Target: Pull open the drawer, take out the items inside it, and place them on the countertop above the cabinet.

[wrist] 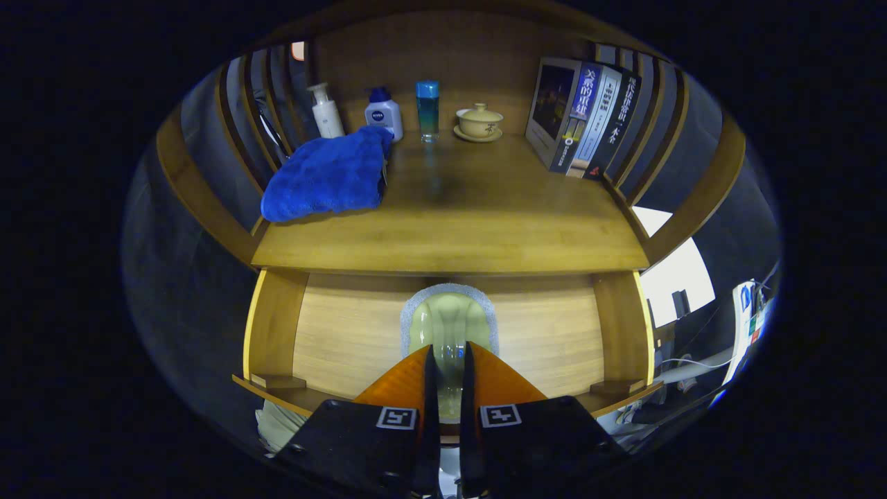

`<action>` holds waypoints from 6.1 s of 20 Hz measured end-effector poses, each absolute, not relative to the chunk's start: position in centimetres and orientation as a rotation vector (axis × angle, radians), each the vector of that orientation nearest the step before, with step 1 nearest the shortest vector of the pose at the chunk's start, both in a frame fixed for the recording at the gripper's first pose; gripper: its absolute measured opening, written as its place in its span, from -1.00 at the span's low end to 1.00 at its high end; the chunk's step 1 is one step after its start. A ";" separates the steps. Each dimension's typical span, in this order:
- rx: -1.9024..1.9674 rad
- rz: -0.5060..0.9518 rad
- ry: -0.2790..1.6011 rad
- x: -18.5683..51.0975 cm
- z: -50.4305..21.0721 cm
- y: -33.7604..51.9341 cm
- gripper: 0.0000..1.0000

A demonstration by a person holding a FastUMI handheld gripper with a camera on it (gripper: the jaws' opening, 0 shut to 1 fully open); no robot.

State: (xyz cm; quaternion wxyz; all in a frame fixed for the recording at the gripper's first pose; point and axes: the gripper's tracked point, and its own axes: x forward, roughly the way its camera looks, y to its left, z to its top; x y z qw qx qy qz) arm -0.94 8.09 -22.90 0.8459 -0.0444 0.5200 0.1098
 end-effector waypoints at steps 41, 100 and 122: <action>0.031 0.108 0.738 18.2 -22.7 5.3 0.54; 0.035 0.180 0.435 -14.0 -29.6 5.3 0.91; -0.022 0.171 0.438 -5.1 -30.4 7.4 0.90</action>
